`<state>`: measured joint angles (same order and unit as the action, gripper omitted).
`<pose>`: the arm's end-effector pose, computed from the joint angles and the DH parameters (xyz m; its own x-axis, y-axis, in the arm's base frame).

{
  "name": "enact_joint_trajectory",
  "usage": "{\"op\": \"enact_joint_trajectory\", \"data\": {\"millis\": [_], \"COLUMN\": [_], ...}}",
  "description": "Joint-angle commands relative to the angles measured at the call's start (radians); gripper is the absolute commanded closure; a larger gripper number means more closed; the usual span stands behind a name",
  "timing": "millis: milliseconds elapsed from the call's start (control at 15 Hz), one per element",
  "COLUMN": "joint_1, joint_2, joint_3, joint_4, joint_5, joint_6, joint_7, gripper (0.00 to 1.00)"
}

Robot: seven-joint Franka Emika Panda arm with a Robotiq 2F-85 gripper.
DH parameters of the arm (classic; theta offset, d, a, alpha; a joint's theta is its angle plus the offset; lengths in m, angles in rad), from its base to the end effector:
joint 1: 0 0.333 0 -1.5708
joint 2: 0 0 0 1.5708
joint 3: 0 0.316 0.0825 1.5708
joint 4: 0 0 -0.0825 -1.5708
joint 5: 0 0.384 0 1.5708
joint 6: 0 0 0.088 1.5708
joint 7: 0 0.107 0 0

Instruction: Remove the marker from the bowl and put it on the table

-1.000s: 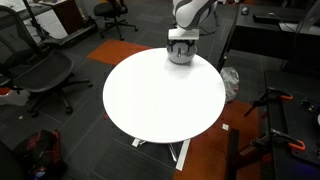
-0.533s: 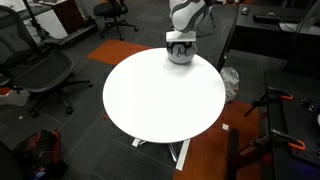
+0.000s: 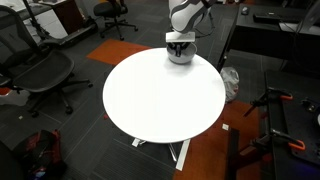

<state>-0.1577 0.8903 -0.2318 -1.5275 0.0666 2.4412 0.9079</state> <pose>0.6637 -0.2453 0.1422 0.3063 -0.9426 0.1329 -0.9519 -0.3026 0.0478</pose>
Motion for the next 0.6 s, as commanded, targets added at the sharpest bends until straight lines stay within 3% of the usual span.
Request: {"op": "enact_joint_trajectory", "data": {"millis": [0, 533], "joint_1": [0.002, -0.013], "joint_2": [-0.014, -0.222], "joint_3": [-0.013, -0.037], "joint_4": [0.011, -0.150], "joint_5": [0.023, 0.009], "joint_6": [-0.043, -0.083], "joint_7": [-0.009, -0.063], "gripper": [0.97, 0.95]}}
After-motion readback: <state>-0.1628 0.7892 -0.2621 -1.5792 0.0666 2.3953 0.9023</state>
